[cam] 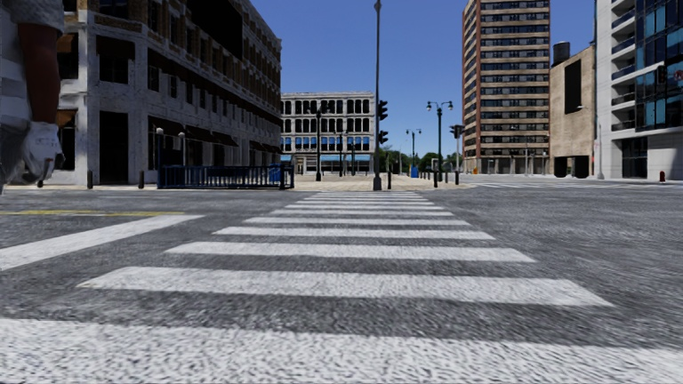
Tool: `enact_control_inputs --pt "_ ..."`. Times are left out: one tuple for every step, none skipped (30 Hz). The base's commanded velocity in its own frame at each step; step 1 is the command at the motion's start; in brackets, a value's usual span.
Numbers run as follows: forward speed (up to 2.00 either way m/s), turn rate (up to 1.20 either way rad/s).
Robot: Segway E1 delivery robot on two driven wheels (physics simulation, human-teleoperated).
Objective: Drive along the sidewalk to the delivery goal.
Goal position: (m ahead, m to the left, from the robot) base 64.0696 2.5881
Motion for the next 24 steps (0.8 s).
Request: enact_control_inputs --pt "1.54 0.00" --pt "1.54 0.00" --pt "1.54 0.00" --pt "1.54 0.00" --pt "1.54 0.00" --pt "1.54 0.00" --pt "2.00 0.00" --pt "2.00 0.00" --pt "2.00 0.00" --pt "2.00 0.00" --pt "2.00 0.00" --pt "2.00 0.00" --pt "2.00 0.00" --pt "2.00 0.00" --pt "2.00 0.00" --pt "2.00 0.00" --pt "2.00 0.00" --pt "2.00 0.00" --pt "2.00 0.00" --pt "2.00 0.00" --pt "2.00 0.00" --pt "2.00 0.00" --pt "2.00 0.00" --pt "2.00 0.00"
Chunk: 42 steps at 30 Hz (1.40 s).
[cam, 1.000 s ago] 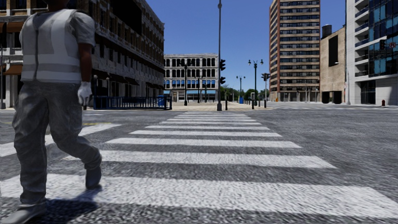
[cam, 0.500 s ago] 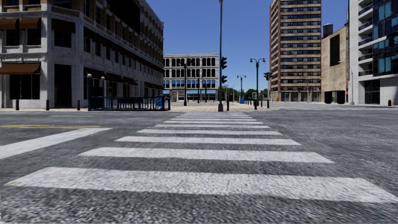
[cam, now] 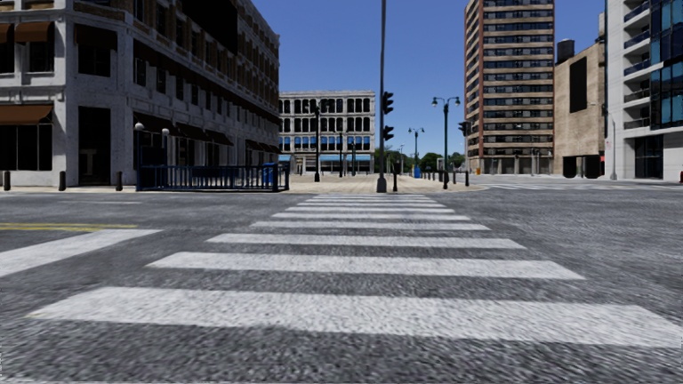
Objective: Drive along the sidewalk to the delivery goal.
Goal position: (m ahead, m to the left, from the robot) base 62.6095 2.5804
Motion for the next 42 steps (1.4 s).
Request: enact_control_inputs --pt "2.00 0.00" --pt "2.00 0.00" --pt "2.00 0.00" --pt "2.00 0.00" --pt "2.00 0.00" --pt "2.00 0.00" --pt "2.00 0.00" --pt "2.00 0.00" --pt "2.00 0.00" --pt "2.00 0.00" --pt "2.00 0.00" --pt "2.00 0.00" --pt "2.00 0.00" --pt "2.00 0.00" --pt "2.00 0.00" --pt "2.00 0.00" --pt "2.00 0.00" --pt "2.00 0.00" --pt "2.00 0.00" --pt "2.00 0.00" --pt "2.00 0.00" --pt "2.00 0.00" --pt "2.00 0.00" --pt "2.00 0.00" --pt "2.00 0.00" --pt "2.00 0.00" --pt "2.00 0.00" --pt "2.00 0.00" --pt "2.00 0.00" --pt "2.00 0.00" --pt "2.00 0.00" --pt "2.00 0.00" --pt "2.00 0.00" --pt "2.00 0.00" --pt "2.00 0.00" --pt "2.00 0.00" --pt "2.00 0.00" --pt "2.00 0.00" --pt "2.00 0.00" --pt "2.00 0.00" --pt "2.00 0.00" --pt "2.00 0.00"
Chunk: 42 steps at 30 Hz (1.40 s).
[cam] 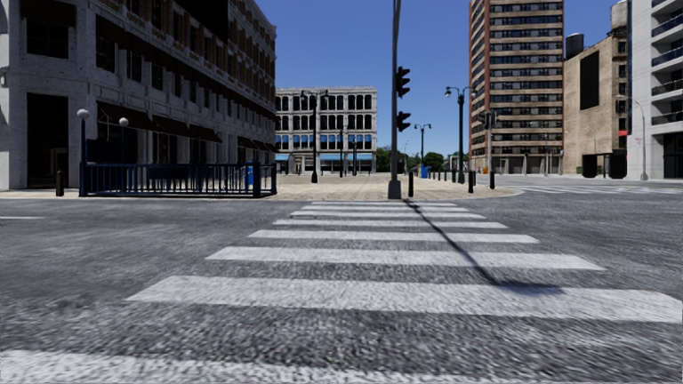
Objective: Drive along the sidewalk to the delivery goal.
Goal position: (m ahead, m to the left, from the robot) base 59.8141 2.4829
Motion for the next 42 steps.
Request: enact_control_inputs --pt "2.00 0.00" --pt "2.00 0.00" --pt "2.00 0.00" --pt "2.00 0.00" --pt "2.00 0.00" --pt "2.00 0.00" --pt "2.00 0.00" --pt "2.00 0.00" --pt "2.00 0.00" --pt "2.00 0.00" --pt "2.00 0.00" --pt "2.00 0.00" --pt "2.00 0.00" --pt "2.00 0.00" --pt "2.00 0.00" --pt "2.00 0.00" --pt "2.00 0.00" --pt "2.00 0.00" --pt "2.00 0.00" --pt "2.00 0.00" --pt "2.00 0.00" --pt "2.00 0.00" --pt "2.00 0.00" --pt "2.00 0.00" --pt "2.00 0.00" --pt "2.00 0.00" --pt "2.00 0.00" --pt "2.00 0.00" --pt "2.00 0.00" --pt "2.00 0.00" --pt "2.00 0.00" --pt "2.00 0.00" --pt "2.00 0.00" --pt "2.00 0.00" --pt "2.00 0.00" --pt "2.00 0.00" --pt "2.00 0.00" --pt "2.00 0.00" --pt "2.00 0.00" --pt "2.00 0.00" --pt "2.00 0.00" --pt "2.00 0.00"
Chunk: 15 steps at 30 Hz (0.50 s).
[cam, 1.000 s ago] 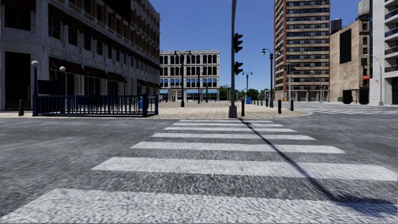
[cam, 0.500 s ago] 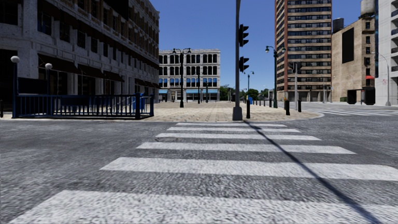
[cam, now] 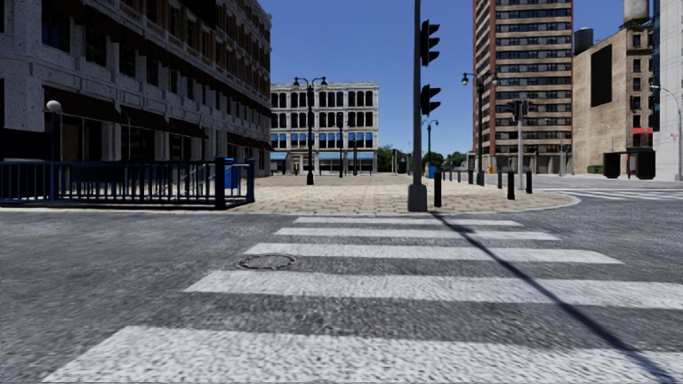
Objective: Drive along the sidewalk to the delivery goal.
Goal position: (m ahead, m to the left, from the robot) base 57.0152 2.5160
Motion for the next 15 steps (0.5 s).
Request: enact_control_inputs --pt "2.00 0.00" --pt "2.00 0.00" --pt "2.00 0.00" --pt "2.00 0.00" --pt "2.00 0.00" --pt "2.00 0.00" --pt "2.00 0.00" --pt "2.00 0.00" --pt "2.00 -0.01" --pt "2.00 -0.09" --pt "2.00 -0.09" --pt "2.00 -0.20" --pt "2.00 -0.26" --pt "2.00 -0.27" --pt "2.00 -0.27"
